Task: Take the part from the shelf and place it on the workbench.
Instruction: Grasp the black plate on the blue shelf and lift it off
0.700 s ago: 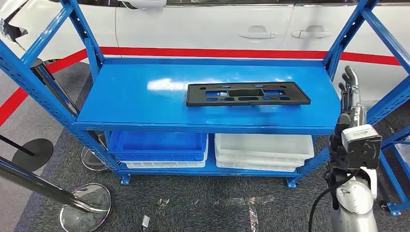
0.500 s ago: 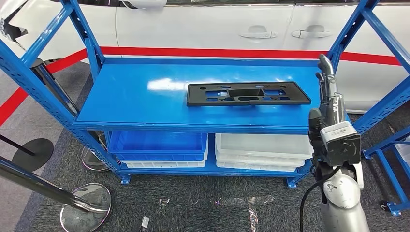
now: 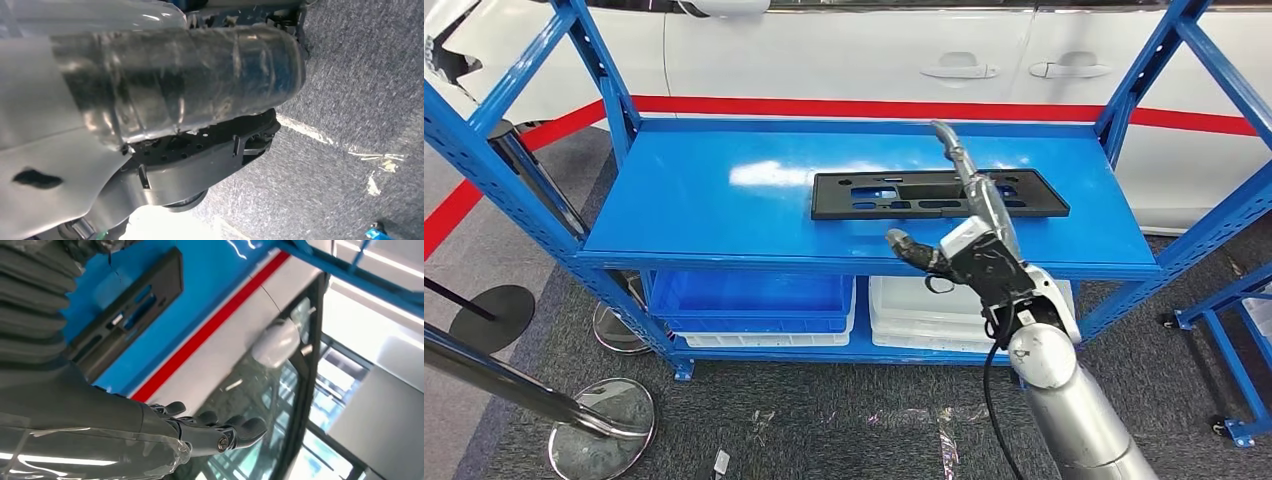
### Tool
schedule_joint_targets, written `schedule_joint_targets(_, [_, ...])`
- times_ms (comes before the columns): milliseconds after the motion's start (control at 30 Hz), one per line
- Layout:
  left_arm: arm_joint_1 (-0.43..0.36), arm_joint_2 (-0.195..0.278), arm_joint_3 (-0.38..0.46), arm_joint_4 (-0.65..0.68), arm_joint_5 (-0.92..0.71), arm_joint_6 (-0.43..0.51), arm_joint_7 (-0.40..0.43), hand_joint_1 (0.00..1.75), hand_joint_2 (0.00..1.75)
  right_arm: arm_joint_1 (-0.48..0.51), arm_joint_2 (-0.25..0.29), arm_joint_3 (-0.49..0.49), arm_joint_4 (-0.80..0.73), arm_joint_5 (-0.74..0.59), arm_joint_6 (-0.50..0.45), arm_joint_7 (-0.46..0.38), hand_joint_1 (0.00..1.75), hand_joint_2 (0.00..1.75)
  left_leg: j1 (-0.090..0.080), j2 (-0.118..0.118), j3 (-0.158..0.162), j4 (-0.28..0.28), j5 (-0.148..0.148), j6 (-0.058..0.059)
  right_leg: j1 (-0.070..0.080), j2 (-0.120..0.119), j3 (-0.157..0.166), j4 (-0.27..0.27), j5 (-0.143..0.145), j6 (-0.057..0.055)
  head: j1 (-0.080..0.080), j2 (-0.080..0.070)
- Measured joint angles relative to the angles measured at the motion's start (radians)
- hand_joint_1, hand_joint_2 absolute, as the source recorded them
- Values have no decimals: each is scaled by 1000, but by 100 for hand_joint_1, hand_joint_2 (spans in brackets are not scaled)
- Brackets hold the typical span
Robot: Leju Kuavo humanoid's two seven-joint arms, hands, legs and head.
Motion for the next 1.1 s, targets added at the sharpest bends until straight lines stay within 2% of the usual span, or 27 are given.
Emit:
schedule_joint_targets(333, [9,-1,1,-21,30,21,12,0,0,-69,18,76,173,1,-13,23,0,175,0,0,-1,0,0,0,0,0,-1,0,0,0,0,0])
schedule_joint_targets(600, [10,-1,3,-22,38,8,0,0,0,-82,20,90,228,16,-23,26,0,175,0,0,-1,1,0,0,0,1,-2,0,0,0,0,0])
schedule_joint_targets(900, [10,-2,3,-22,49,-1,-10,0,0,-92,20,90,275,132,-94,47,0,175,0,0,-1,1,0,0,0,1,-2,0,0,0,0,0])
schedule_joint_targets(1100, [10,-2,3,-22,45,-19,-12,0,0,-105,20,77,326,164,-98,49,0,175,0,0,-1,1,0,0,0,1,-2,0,0,0,0,0])
